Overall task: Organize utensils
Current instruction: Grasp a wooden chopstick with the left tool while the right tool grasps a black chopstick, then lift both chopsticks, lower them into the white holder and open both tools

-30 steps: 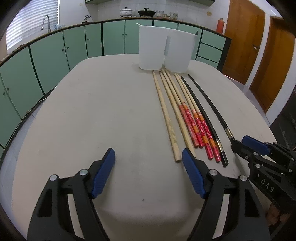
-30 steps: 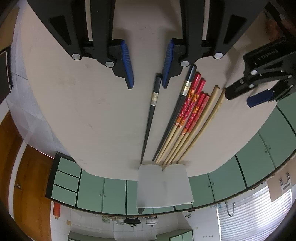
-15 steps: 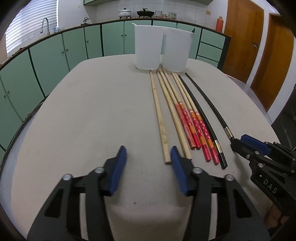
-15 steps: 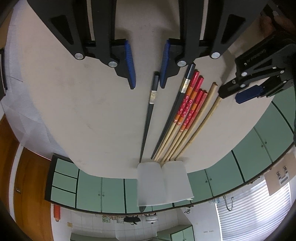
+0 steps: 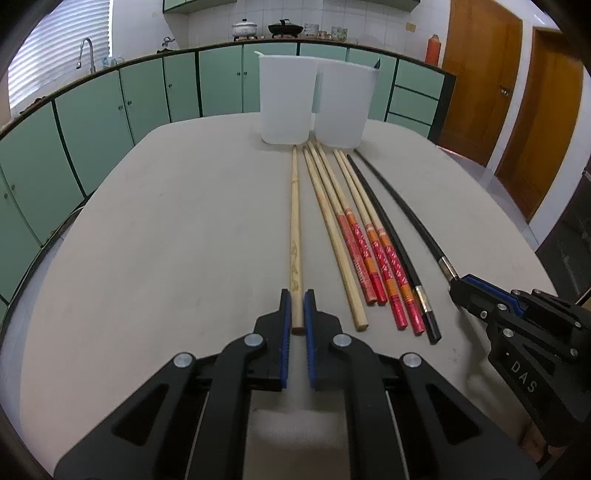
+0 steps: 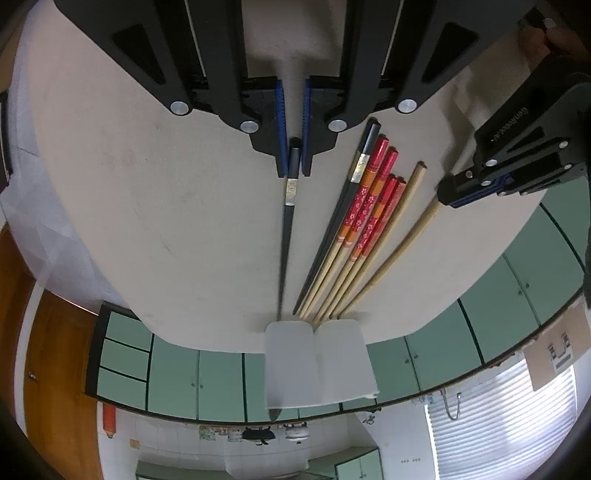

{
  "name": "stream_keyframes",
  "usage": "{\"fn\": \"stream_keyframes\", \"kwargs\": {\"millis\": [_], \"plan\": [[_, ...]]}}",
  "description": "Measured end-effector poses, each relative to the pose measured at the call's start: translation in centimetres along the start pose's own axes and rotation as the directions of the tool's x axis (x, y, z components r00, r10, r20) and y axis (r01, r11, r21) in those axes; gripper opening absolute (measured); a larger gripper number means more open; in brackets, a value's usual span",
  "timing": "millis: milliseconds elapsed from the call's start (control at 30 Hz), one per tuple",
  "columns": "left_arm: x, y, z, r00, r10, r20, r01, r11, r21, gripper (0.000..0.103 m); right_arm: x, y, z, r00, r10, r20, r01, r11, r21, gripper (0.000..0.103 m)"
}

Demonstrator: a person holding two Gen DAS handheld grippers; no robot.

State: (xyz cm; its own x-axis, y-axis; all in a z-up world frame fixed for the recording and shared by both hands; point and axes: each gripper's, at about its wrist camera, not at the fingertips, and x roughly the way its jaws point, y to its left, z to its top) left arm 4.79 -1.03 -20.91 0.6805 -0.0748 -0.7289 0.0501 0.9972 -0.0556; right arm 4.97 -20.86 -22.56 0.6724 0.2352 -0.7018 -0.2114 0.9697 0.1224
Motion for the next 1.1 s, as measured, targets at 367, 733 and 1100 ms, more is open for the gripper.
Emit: {"fn": "stream_keyframes", "kwargs": {"millis": [367,733,1100], "plan": [[-4.6,-0.2,2.6,0.989,-0.001,0.145,-0.002,1.0,0.017,0.006,-4.5,0.0,2.8,0.991,0.001,0.132,0.002,1.0,-0.025,0.006],[-9.5,0.1,7.6,0.954,-0.037,0.297,0.032,0.999,0.023,0.006,-9.3,-0.9,8.2,0.967,0.051,0.25,-0.049,0.999,-0.014,0.006],[-11.4,0.0,12.5,0.929,-0.072,0.363,0.067,0.997,0.025,0.006,-11.2,-1.2,15.0,0.952,0.104,0.286,-0.096,0.994,-0.043,0.006]]}}
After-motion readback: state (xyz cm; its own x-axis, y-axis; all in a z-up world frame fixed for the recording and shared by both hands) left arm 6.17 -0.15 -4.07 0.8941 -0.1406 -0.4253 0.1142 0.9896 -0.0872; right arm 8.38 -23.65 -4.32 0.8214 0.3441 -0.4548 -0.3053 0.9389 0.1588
